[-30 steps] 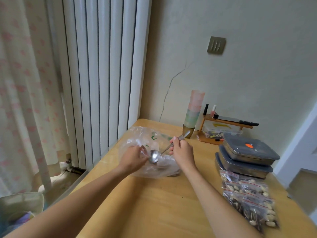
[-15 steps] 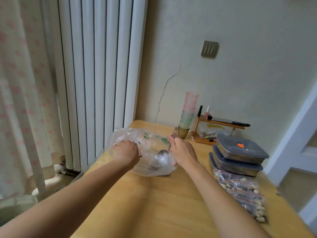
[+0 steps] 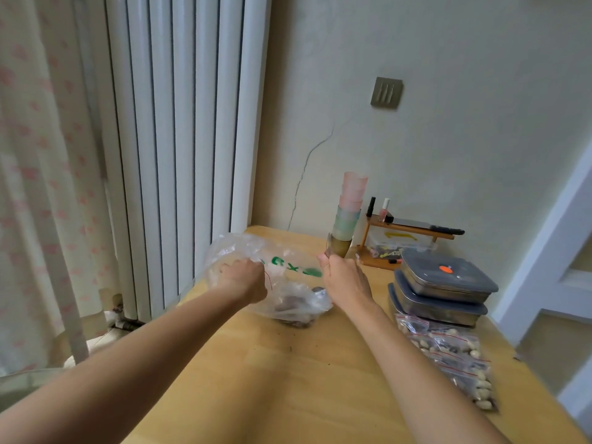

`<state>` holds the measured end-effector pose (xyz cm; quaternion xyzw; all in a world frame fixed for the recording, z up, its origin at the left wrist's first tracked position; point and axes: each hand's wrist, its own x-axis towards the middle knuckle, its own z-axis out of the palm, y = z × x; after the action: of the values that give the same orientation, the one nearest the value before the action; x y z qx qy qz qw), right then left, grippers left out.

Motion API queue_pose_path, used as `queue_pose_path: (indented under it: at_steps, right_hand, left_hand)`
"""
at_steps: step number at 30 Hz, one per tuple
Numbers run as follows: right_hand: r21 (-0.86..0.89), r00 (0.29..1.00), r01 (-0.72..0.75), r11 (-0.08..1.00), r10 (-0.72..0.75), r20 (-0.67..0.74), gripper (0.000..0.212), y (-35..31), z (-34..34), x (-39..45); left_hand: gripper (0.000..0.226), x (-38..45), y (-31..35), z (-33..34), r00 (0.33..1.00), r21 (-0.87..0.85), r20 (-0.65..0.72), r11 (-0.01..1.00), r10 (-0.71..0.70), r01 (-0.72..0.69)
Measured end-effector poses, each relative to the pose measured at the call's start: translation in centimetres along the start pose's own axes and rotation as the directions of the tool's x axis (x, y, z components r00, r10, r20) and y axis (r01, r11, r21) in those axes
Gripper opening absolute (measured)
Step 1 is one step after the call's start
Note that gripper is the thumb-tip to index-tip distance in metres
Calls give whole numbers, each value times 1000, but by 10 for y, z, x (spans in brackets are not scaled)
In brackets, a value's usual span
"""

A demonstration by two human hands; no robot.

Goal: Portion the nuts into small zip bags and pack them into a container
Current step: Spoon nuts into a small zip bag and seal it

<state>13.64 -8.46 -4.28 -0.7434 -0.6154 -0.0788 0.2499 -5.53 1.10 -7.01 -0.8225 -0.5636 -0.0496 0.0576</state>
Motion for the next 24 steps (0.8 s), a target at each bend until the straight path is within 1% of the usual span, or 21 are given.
queue_pose_path:
  at_steps: [2, 4, 6, 8, 11, 13, 15, 17, 19, 22, 24]
  right_hand:
    - [28, 1000, -12, 1000, 13, -22, 41, 4, 4, -1]
    - [44, 999, -2, 999, 4, -44, 41, 6, 5, -2]
    - [54, 998, 20, 998, -17, -62, 41, 8, 7, -3]
    - [73, 995, 33, 997, -26, -94, 42, 9, 8, -5]
    - [152, 989, 26, 988, -3, -149, 42, 11, 12, -5]
    - [186, 988, 21, 982, 8, -153, 42, 10, 15, -5]
    - [194, 989, 25, 981, 5, -150, 40, 7, 18, -5]
    - [197, 987, 37, 980, -6, -158, 39, 5, 19, -4]
    - [190, 986, 49, 981, -18, -164, 37, 4, 19, -2]
    - [174, 986, 63, 983, -35, -161, 36, 4, 21, 1]
    - [173, 985, 77, 982, -48, -165, 38, 6, 23, 2]
  left_hand:
    - [25, -2, 2, 14, 998, -44, 62, 999, 9, -6]
    - [24, -2, -2, 28, 992, -88, 122, 996, -21, 32]
    - [24, -1, -7, 40, 985, -190, 162, 978, -55, 85]
    - [24, 1, -11, 47, 989, -249, 131, 963, -74, 105]
    - [10, 4, -15, 50, 990, -283, 18, 949, -141, 140]
    - [9, 6, -15, 50, 982, -301, -26, 938, -189, 172]
    - [11, 9, -16, 52, 976, -301, -44, 934, -215, 192]
    - [19, 13, -20, 57, 977, -239, -52, 952, -207, 189]
    - [21, 16, -23, 64, 979, -230, -36, 955, -199, 186]
    - [10, 21, -26, 74, 977, -313, -36, 930, -212, 190]
    - [10, 25, -29, 78, 972, -311, -37, 927, -233, 210]
